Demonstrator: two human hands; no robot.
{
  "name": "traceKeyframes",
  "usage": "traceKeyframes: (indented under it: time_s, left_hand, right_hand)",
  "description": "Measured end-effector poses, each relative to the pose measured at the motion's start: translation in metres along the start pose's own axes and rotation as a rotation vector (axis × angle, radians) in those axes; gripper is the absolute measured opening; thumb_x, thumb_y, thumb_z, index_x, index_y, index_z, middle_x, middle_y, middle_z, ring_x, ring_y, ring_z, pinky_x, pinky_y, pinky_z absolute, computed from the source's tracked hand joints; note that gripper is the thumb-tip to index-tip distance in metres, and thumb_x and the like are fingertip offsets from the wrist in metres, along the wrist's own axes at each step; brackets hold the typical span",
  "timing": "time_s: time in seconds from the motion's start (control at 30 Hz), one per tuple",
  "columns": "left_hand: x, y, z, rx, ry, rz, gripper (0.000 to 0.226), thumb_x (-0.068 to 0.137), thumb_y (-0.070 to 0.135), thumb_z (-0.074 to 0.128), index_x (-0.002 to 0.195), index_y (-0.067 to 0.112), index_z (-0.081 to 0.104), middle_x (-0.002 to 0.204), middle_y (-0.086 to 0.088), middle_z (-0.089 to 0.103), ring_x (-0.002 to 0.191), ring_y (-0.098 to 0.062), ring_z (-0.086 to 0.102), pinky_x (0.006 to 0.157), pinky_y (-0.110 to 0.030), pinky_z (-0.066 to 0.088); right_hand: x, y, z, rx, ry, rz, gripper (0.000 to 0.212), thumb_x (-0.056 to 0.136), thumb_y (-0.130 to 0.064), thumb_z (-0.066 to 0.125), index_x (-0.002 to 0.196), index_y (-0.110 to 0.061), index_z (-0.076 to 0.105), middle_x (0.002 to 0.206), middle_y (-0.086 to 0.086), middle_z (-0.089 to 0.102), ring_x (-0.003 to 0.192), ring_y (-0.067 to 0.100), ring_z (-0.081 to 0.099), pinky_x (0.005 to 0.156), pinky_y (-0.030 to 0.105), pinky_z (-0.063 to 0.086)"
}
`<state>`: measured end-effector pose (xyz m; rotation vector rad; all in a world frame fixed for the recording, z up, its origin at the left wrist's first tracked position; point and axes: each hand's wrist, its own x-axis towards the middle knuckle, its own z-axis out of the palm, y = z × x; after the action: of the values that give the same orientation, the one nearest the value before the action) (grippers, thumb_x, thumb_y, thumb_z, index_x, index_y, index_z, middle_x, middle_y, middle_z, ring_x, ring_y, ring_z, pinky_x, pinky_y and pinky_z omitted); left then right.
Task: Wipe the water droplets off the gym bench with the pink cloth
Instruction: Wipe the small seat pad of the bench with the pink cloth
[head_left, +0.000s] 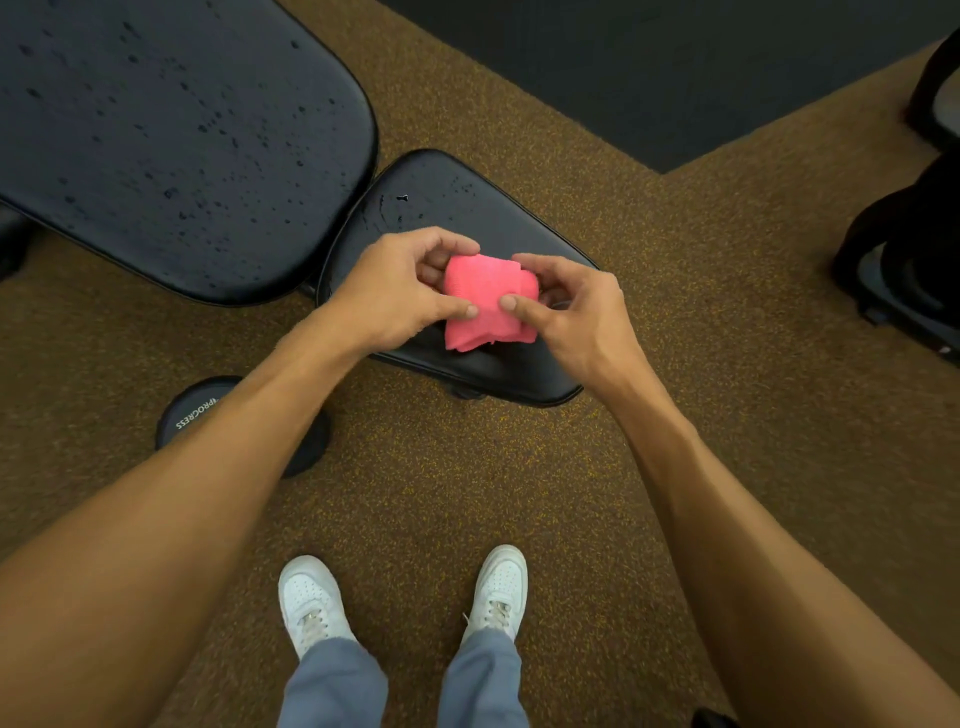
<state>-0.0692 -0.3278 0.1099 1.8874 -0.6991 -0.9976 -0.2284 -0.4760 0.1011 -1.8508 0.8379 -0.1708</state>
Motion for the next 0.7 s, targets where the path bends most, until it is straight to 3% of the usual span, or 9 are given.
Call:
traceKeyframes:
  time_s: [0.07,0.2,0.3,0.37,0.53,0.7]
  left_hand:
    - [0.001,0.001,0.002,0.142,0.034,0.033,0.053,0.078,0.012,0.093,0.126,0.025,0.074,0.113,0.001,0.074,0.102,-0.021,0.073,0.098,-0.041,0.060]
    - [0.000,0.005,0.003,0.261,0.101,0.112,0.036,0.084,0.028,0.090,0.119,0.028,0.078,0.118,0.000,0.064,0.107,-0.013,0.066,0.098,-0.029,0.055]
    - [0.003,0.006,0.006,0.214,0.076,0.103,0.030,0.089,0.031,0.086,0.117,0.025,0.077,0.109,0.009,0.075,0.101,-0.007,0.072,0.098,-0.031,0.058]
    - [0.009,0.003,0.011,0.212,0.084,0.076,0.027,0.092,0.032,0.083,0.117,0.025,0.076,0.100,0.013,0.077,0.092,-0.002,0.072,0.094,-0.029,0.058]
    - [0.024,-0.018,0.027,0.233,0.122,0.002,0.029,0.096,0.037,0.078,0.121,0.024,0.070,0.098,0.011,0.072,0.092,-0.008,0.067,0.095,-0.032,0.055]
    - [0.024,-0.032,0.032,0.337,0.181,0.115,0.036,0.097,0.037,0.075,0.129,0.023,0.066,0.105,0.009,0.061,0.092,-0.009,0.057,0.091,-0.027,0.048]
  right_hand:
    - [-0.001,-0.001,-0.004,-0.123,0.031,-0.034,0.036,0.093,-0.023,0.084,0.128,-0.015,0.077,0.095,-0.007,0.062,0.079,0.005,0.056,0.080,0.021,0.047]
    - [-0.004,-0.002,-0.010,-0.229,0.077,-0.085,0.030,0.097,-0.036,0.076,0.122,-0.019,0.078,0.118,-0.003,0.064,0.113,0.017,0.062,0.101,0.037,0.051]
    - [-0.003,-0.005,-0.008,-0.095,0.069,-0.034,0.033,0.099,-0.037,0.069,0.125,-0.017,0.072,0.112,-0.003,0.076,0.105,0.015,0.073,0.096,0.048,0.059]
    - [0.001,-0.004,-0.005,-0.115,0.091,-0.013,0.032,0.103,-0.035,0.067,0.127,-0.014,0.071,0.107,-0.003,0.076,0.099,0.016,0.073,0.093,0.048,0.059]
    - [0.014,0.010,0.010,-0.174,0.148,0.056,0.028,0.105,-0.031,0.068,0.126,-0.013,0.072,0.108,0.000,0.077,0.100,0.017,0.072,0.096,0.043,0.057]
    - [0.019,0.021,0.026,-0.403,0.232,-0.028,0.039,0.102,-0.027,0.066,0.137,-0.011,0.063,0.130,0.010,0.062,0.123,0.030,0.056,0.109,0.044,0.043]
